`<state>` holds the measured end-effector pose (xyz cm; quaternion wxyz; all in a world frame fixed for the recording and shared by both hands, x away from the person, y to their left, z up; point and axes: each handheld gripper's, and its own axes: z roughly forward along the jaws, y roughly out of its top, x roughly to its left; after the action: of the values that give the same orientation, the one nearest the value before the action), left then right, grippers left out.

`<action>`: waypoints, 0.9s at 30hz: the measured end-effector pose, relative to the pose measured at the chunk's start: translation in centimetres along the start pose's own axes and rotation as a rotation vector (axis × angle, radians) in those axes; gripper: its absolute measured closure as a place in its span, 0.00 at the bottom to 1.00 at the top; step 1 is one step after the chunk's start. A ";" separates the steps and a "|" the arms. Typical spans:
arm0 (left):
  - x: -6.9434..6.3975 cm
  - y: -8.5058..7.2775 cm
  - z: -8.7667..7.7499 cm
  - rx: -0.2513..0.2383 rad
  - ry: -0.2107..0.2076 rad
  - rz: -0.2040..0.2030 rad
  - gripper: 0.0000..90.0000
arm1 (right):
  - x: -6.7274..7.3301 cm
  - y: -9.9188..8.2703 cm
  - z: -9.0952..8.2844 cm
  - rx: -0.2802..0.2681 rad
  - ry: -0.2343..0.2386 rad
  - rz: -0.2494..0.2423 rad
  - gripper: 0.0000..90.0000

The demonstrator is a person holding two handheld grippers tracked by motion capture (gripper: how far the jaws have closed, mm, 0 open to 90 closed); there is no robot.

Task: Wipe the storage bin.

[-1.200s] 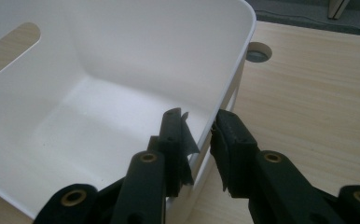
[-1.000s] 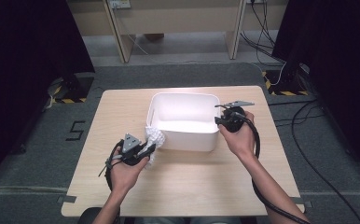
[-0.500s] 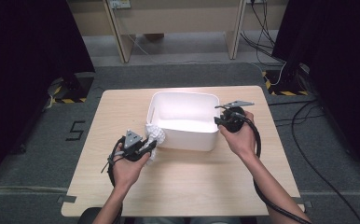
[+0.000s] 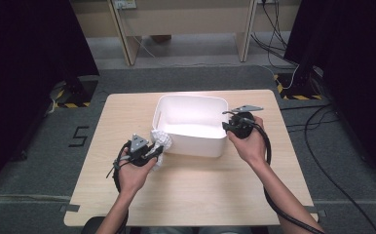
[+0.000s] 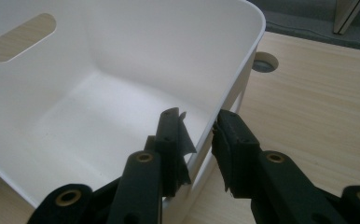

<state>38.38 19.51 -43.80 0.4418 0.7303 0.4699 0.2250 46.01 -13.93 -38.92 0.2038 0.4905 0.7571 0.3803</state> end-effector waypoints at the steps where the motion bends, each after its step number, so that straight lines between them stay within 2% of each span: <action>1: 0.1 0.0 0.1 0.004 -0.004 -0.003 0.81 | 0.0 0.0 0.0 0.001 -0.002 -0.004 0.80; 16: 0.6 -0.3 1.2 0.043 0.012 0.001 0.81 | 0.0 0.0 0.1 -0.011 0.027 0.001 0.78; 27: 0.7 -1.2 1.9 0.058 0.020 -0.006 0.81 | -0.1 0.0 0.1 -0.015 0.037 0.006 0.78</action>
<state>39.55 19.54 -45.81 0.4164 0.7391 0.4829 0.2171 46.16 -14.00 -39.02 0.1921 0.4842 0.7565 0.3955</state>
